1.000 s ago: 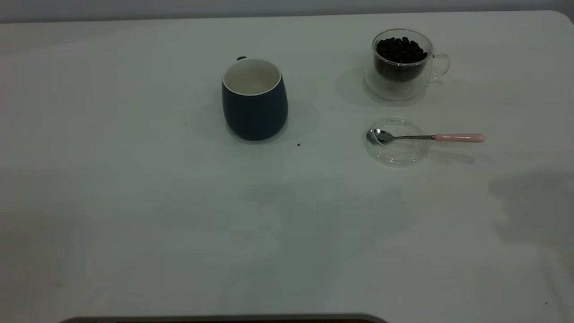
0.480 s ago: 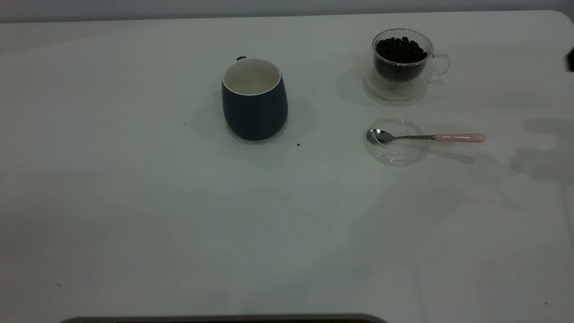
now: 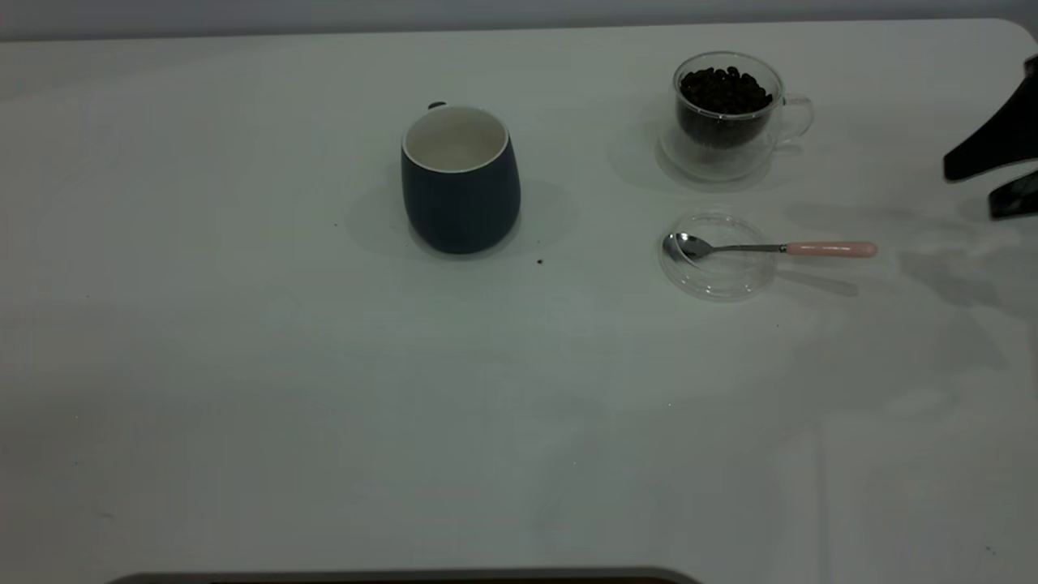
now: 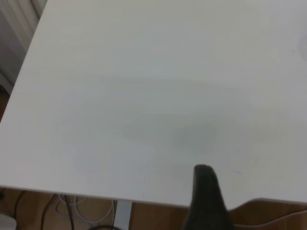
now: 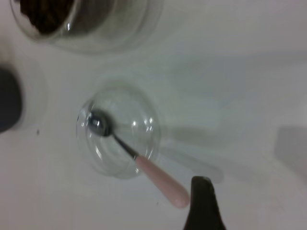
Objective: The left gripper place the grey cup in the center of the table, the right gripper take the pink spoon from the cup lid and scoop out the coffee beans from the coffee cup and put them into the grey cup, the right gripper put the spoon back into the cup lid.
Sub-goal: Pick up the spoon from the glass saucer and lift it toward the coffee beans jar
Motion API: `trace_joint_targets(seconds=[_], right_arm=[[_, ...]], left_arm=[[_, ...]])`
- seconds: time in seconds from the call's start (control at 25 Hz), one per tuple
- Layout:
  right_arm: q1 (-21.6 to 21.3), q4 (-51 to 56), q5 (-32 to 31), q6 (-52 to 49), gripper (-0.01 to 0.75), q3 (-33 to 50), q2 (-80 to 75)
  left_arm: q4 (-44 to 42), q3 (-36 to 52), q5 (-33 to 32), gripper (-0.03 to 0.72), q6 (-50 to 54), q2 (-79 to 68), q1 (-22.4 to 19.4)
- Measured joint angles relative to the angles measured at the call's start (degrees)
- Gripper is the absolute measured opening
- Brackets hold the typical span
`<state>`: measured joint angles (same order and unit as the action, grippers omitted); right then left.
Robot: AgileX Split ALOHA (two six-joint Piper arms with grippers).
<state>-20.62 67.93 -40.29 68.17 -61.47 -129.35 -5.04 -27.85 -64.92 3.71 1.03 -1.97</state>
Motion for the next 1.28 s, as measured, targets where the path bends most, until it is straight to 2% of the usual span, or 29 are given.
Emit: trace_joint_targets(seconds=[0.32,0.52,0.88,1.28], right_arm=[[0.0,8.7,-6.9,6.5,0.579,-0.9,-6.8],[0.0,10.6,-9.3,8.3,0.579,-1.0,-8.4],[0.2,11.5,-10.8,8.0,0.579,-1.0,-11.7],[3.5,15.5,-11.5,9.5,0.579,-1.0,-15.2]], left_arm=[[0.0,0.0,0.0,0.586,0.0,0.0,0.0],[0.0,0.0,0.0,0.586,0.0,0.0,0.0],[0.0,0.0,0.0,0.586,0.0,0.0,0.0],[0.0,0.0,0.0,0.586,0.0,0.0,0.0]])
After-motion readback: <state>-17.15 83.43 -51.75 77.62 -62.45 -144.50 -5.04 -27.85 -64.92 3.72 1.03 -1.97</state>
